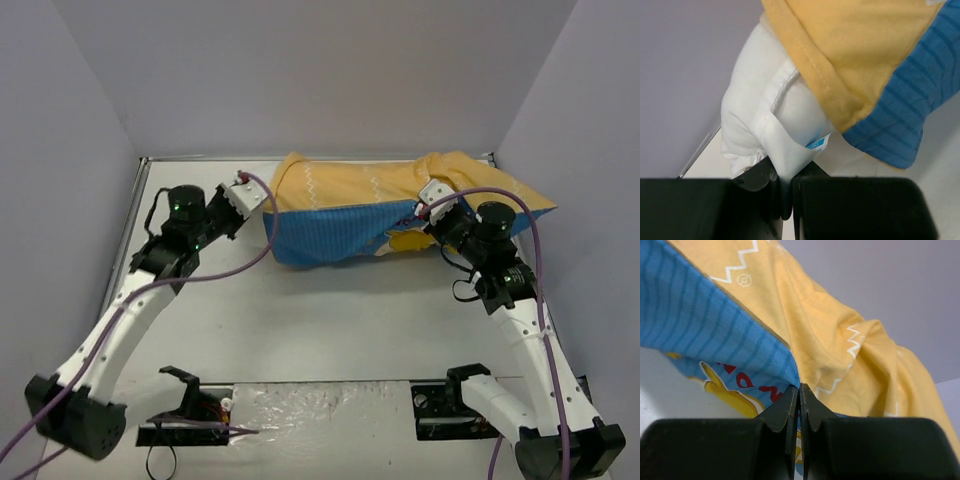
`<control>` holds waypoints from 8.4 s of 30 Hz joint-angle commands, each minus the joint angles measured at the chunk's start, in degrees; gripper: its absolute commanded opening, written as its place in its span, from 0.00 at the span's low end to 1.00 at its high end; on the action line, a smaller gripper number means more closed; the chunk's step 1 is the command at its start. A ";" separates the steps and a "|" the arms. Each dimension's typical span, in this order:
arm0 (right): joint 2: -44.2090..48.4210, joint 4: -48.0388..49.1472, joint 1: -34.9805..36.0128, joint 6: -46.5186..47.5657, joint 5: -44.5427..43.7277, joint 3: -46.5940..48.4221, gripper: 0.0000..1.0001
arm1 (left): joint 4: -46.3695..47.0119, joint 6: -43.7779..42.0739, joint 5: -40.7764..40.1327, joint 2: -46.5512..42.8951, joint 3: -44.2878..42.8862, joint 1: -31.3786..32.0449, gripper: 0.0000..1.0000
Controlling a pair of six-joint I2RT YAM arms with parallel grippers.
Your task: Remove the pillowcase from the pillow
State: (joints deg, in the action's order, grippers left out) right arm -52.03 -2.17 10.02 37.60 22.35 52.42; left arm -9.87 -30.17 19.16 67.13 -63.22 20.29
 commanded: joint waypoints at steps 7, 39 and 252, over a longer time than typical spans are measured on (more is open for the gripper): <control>-2.19 5.69 -1.14 -2.98 -0.19 7.25 0.00 | -5.50 13.73 -3.51 -20.02 1.52 -0.52 0.02; -13.36 10.62 -22.06 -3.15 5.30 9.98 0.00 | -8.06 15.67 -11.71 -31.98 14.27 -2.45 0.02; -51.58 60.50 27.07 25.05 -57.06 -4.44 1.00 | -1.82 42.74 -4.92 -41.29 22.62 -10.28 0.97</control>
State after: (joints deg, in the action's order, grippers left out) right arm -100.33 42.78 38.06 56.84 -26.68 46.28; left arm -13.06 13.61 13.32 25.67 -40.47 9.76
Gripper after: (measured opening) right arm 0.999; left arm 0.971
